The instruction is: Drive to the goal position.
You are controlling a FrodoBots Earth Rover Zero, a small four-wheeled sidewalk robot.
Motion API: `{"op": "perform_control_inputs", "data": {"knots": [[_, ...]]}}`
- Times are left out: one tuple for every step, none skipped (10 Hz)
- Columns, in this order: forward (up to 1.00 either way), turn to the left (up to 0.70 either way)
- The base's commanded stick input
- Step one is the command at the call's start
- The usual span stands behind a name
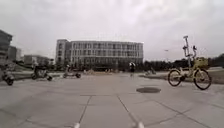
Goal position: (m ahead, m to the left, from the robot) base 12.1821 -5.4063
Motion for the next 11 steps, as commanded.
{"op": "perform_control_inputs", "data": {"knots": [[0.85,0.0],[0.85,0.0],[0.85,0.0],[0.85,0.0],[0.85,0.0],[0.85,0.0],[0.85,0.0],[0.85,0.0],[0.85,0.0],[0.85,0.0],[0.85,0.0]]}}
